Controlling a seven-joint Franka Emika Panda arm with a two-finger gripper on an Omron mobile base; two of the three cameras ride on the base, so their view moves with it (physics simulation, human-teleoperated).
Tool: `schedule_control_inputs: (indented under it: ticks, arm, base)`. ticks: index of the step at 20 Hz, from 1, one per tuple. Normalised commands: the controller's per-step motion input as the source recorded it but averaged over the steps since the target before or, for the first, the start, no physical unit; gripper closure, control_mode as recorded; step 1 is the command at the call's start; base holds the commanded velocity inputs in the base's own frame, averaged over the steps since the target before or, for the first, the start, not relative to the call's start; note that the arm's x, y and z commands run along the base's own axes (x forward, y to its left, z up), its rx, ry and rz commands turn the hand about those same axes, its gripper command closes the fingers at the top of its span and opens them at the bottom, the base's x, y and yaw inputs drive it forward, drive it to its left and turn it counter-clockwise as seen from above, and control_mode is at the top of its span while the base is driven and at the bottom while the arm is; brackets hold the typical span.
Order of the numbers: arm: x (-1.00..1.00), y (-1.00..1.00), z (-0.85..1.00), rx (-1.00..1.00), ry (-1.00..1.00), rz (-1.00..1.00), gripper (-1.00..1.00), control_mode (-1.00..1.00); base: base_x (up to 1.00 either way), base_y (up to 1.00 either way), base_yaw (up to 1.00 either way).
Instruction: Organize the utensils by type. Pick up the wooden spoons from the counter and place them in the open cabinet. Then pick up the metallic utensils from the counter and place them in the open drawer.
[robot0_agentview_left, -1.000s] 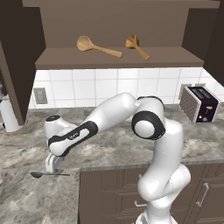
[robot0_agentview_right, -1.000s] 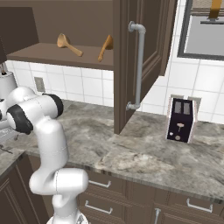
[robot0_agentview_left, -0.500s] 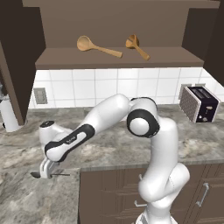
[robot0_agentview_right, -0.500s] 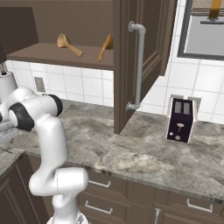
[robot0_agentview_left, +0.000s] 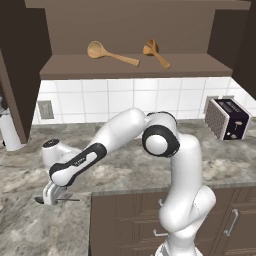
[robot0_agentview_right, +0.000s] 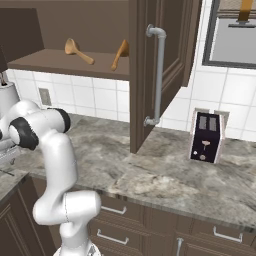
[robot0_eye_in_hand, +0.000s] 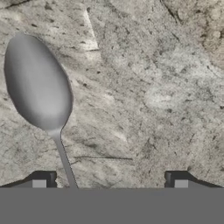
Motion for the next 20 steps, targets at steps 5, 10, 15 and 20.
schedule_control_inputs:
  ticks: [5, 10, 15, 20]
  arm:
    - [-0.30, 0.17, -0.14, 0.00, -0.02, 0.00, -1.00, -1.00]
    - [-0.28, 0.16, -0.35, -0.02, -0.09, 0.00, -1.00, -1.00]
    - [0.00, 0.00, -0.35, 0.00, 0.00, 0.00, 1.00, -1.00]
    - [0.01, 0.00, -0.28, 0.00, 0.00, 0.00, 1.00, -1.00]
  base:
    - [0.00, 0.00, 0.00]
    - [0.00, 0.00, 0.00]
    - [0.00, 0.00, 0.00]
    - [0.00, 0.00, 0.00]
